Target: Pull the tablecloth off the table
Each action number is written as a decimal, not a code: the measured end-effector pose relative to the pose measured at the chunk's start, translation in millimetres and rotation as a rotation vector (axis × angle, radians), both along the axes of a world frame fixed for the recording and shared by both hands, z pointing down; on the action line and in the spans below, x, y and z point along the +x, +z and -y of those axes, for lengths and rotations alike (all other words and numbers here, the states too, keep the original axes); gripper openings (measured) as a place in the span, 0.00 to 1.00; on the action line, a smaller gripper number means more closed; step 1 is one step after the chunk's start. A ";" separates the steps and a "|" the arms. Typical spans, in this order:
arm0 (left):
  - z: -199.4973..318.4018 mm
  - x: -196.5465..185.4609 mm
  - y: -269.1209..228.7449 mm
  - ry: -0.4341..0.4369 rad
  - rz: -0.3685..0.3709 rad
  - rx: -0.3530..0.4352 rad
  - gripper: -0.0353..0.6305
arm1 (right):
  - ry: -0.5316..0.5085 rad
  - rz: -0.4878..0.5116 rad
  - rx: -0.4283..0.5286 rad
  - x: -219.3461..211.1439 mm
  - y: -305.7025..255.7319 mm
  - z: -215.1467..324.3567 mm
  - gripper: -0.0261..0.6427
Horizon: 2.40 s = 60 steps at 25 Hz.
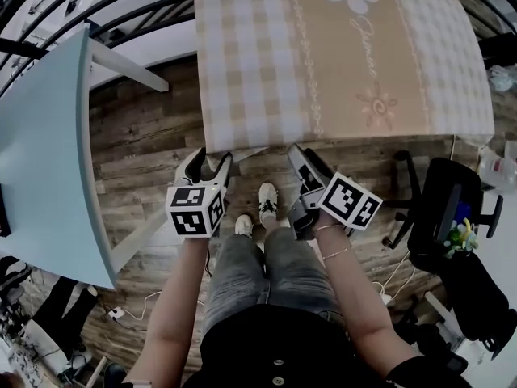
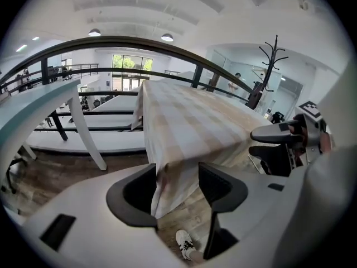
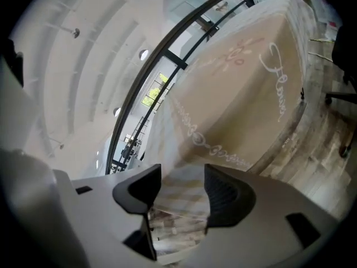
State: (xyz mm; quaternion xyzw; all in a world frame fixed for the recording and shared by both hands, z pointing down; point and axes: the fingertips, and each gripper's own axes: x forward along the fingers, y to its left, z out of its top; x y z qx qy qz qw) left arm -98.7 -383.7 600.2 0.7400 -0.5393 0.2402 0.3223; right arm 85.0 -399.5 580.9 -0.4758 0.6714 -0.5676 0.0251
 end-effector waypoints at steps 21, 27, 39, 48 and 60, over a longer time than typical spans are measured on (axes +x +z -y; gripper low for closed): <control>3.9 4.1 9.1 0.046 0.077 0.014 0.32 | 0.131 0.073 -0.039 9.9 11.1 20.9 0.34; 0.7 -1.4 10.0 0.069 0.099 -0.004 0.23 | 0.165 0.110 -0.060 9.7 7.9 15.6 0.28; -14.6 -1.4 -0.2 0.119 0.073 0.010 0.10 | 0.149 0.052 0.013 4.9 -7.5 3.8 0.08; -31.8 3.7 -17.2 0.183 0.029 0.040 0.09 | 0.154 0.017 0.063 7.0 -20.8 -12.0 0.08; -92.1 -4.2 -38.1 0.161 -0.019 0.080 0.09 | 0.146 -0.011 0.150 -2.6 -47.1 -71.7 0.08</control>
